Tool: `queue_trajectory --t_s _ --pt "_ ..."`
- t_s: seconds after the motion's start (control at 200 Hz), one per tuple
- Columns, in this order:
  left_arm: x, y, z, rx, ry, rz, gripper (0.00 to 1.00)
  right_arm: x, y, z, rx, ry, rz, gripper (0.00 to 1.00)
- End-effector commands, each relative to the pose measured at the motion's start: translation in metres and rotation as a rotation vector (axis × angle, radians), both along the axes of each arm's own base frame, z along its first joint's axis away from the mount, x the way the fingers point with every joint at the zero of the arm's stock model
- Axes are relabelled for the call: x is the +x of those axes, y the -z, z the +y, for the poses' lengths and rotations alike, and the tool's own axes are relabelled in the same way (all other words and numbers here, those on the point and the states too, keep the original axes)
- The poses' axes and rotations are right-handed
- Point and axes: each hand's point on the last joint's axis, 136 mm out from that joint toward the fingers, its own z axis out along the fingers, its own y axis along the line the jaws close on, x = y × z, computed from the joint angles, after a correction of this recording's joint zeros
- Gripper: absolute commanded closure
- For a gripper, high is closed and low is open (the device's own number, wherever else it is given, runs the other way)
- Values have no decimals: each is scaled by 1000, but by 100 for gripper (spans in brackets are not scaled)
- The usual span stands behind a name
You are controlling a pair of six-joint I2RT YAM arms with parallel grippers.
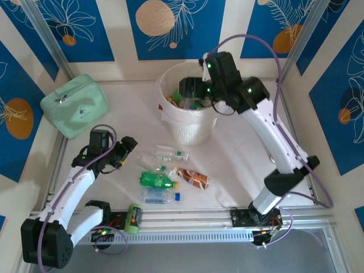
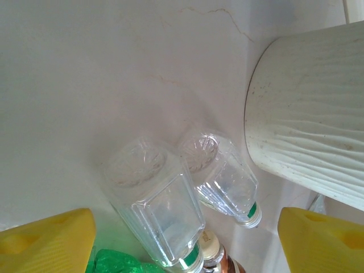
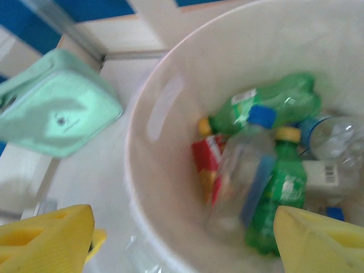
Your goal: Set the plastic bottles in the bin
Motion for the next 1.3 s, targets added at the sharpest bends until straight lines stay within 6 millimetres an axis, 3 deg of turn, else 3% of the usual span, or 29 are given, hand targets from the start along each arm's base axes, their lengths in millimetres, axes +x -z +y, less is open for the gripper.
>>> queue_trajectory --t_s 0.0,0.22,0.345,0.475,0.84,1.295 --pt "-9 10 -5 -2 2 56 17 -39 -5 9 -17 -82 -73 17" --pt "-8 24 -23 8 26 93 17 -96 61 27 -114 -153 19 17" --pt "-3 32 -26 46 27 126 17 -113 97 29 -161 -143 94 17" --pt "-1 39 -18 104 0 168 17 -124 117 27 -169 -129 139 17" --pt "9 65 -30 75 -2 252 17 -128 132 20 -168 -101 172 16" --pt "16 85 -40 53 -11 311 19 -129 151 32 -187 -105 227 17"
